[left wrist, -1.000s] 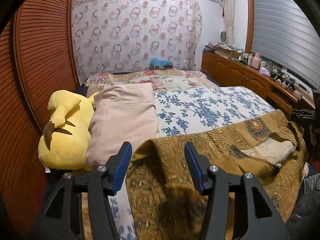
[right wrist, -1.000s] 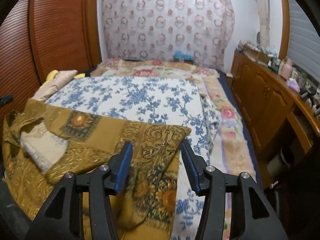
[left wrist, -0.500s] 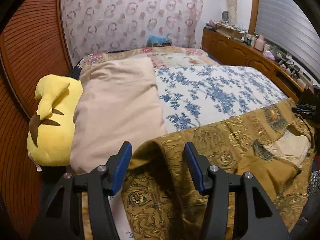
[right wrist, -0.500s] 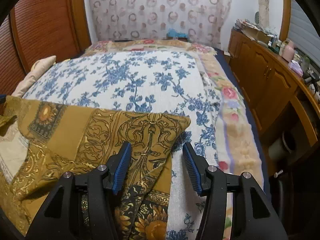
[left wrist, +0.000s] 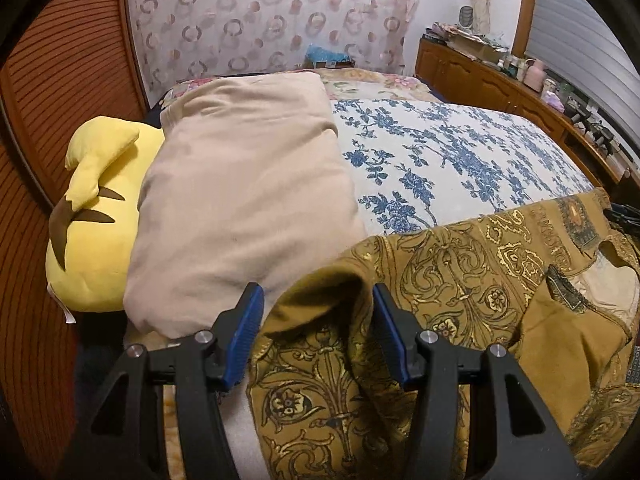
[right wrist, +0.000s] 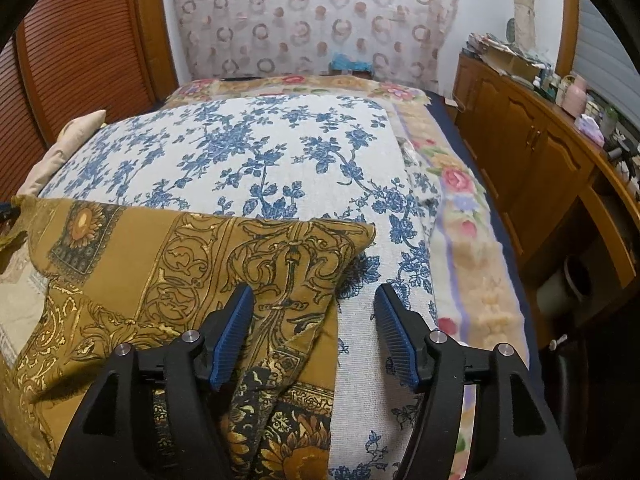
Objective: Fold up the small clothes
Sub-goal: 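Grasp the golden shirt's edge with both grippers and lift it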
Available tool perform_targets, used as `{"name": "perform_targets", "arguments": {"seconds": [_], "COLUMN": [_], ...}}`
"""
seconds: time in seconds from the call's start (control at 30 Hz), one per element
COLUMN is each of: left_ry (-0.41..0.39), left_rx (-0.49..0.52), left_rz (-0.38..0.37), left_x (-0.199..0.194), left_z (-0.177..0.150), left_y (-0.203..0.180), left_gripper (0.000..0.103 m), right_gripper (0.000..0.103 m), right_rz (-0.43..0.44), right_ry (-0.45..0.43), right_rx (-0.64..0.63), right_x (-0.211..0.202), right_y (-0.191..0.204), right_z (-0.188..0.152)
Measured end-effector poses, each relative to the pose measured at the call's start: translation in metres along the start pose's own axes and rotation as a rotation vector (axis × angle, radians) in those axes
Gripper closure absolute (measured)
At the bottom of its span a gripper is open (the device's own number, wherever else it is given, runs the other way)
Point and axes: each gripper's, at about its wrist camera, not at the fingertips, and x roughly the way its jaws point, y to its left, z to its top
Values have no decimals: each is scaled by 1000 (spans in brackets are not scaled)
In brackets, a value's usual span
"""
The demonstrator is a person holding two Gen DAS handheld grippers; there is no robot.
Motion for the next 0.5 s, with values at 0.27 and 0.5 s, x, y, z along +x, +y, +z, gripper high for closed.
{"name": "perform_targets", "arguments": {"seconds": [0.27, 0.5], "left_ry": [-18, -11], "left_rx": [13, 43], "left_rz": [-8, -48], "left_x": [-2, -8], "left_z": [-5, -7], "left_y": [-2, -7], "left_gripper": [55, 87], "right_gripper": [36, 33], "right_rz": [0, 67], "right_ry": [6, 62], "right_rx": [-3, -42], "right_x": [1, 11], "right_y": [0, -2], "right_z": [0, 16]}}
